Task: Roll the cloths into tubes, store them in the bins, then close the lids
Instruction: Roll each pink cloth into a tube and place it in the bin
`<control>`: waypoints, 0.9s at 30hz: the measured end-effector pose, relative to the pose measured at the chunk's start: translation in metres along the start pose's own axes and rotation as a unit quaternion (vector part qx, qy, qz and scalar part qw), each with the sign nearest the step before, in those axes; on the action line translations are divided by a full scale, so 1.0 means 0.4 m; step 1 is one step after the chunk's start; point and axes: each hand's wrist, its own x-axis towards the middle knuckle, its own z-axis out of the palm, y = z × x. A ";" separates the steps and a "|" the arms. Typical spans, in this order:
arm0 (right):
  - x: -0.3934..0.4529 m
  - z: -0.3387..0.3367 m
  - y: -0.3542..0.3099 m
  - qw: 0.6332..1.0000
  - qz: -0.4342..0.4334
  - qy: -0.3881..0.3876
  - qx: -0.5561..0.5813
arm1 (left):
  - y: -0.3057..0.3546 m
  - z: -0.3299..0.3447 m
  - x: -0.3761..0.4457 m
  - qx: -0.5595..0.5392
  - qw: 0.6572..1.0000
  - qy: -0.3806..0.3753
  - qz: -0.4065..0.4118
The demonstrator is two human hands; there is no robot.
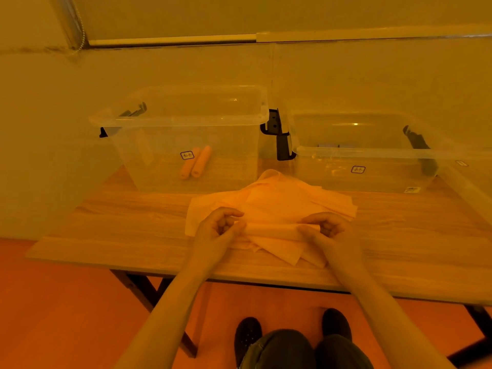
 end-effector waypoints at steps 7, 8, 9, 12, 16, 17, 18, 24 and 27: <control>0.000 -0.002 0.005 1.000 0.004 0.001 -0.004 | -0.001 0.004 0.002 -0.015 1.000 0.012 -0.019; 0.000 -0.002 0.006 1.000 0.006 0.004 -0.008 | -0.001 0.003 0.001 -0.016 1.000 0.006 -0.021; 0.000 -0.002 0.006 1.000 0.006 0.005 -0.012 | -0.003 0.003 0.001 -0.014 1.000 0.004 -0.020; 0.001 0.000 0.006 1.000 -0.003 0.000 -0.013 | -0.009 0.000 0.005 0.009 1.000 0.014 -0.008; 0.002 0.001 0.007 1.000 -0.006 -0.003 -0.005 | -0.010 -0.001 0.006 0.035 0.999 0.020 -0.006; 0.003 0.000 0.010 1.000 -0.007 -0.004 -0.010 | -0.009 -0.001 0.005 0.035 0.999 0.018 -0.004; 0.004 0.000 0.012 1.000 -0.007 -0.003 -0.016 | -0.009 -0.001 0.005 0.032 0.999 0.016 -0.002; 0.003 0.000 0.010 1.000 -0.003 0.008 -0.013 | -0.008 0.001 0.004 0.004 1.000 0.017 -0.002; 0.002 -0.001 0.009 1.000 -0.010 -0.002 -0.010 | 0.000 0.005 0.001 -0.009 1.000 0.017 -0.014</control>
